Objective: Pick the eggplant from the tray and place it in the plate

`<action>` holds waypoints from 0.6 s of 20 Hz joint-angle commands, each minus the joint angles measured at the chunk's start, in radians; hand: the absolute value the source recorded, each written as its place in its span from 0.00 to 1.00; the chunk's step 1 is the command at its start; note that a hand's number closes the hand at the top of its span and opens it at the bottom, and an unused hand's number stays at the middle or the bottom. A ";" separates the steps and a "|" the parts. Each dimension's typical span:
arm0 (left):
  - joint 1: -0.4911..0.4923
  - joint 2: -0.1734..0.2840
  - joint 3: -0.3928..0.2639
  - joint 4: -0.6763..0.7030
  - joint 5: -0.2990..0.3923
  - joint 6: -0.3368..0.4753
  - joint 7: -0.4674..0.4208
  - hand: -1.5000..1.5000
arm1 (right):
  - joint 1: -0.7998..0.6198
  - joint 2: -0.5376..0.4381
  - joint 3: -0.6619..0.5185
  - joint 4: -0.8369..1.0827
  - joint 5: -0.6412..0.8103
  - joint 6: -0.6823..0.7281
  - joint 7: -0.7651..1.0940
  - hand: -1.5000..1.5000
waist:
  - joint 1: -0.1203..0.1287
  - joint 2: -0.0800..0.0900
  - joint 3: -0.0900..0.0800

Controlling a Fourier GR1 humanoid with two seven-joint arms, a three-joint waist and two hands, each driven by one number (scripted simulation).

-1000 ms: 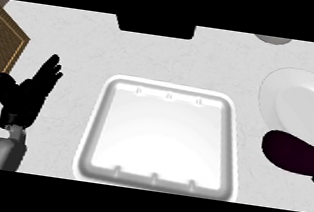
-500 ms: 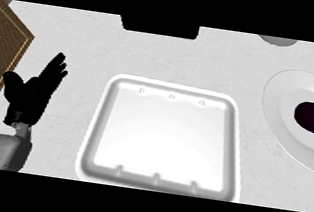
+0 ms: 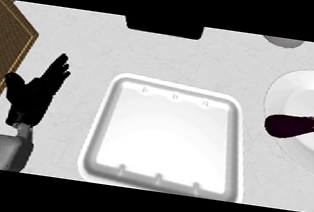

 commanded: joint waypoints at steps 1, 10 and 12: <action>0.004 0.023 0.025 0.011 0.022 -0.035 -0.007 0.50 | -0.074 -0.076 0.002 0.206 0.023 0.056 -0.215 0.00 | 0.001 0.001 0.001; 0.008 0.027 0.030 -0.014 -0.009 0.001 0.025 0.50 | -0.138 -0.018 -0.130 0.151 -0.215 0.264 -0.390 0.00 | -0.034 -0.016 -0.002; -0.005 0.000 0.017 -0.003 -0.010 0.013 0.041 0.50 | -0.163 -0.040 -0.156 0.158 -0.274 0.337 -0.340 0.00 | -0.036 -0.014 -0.002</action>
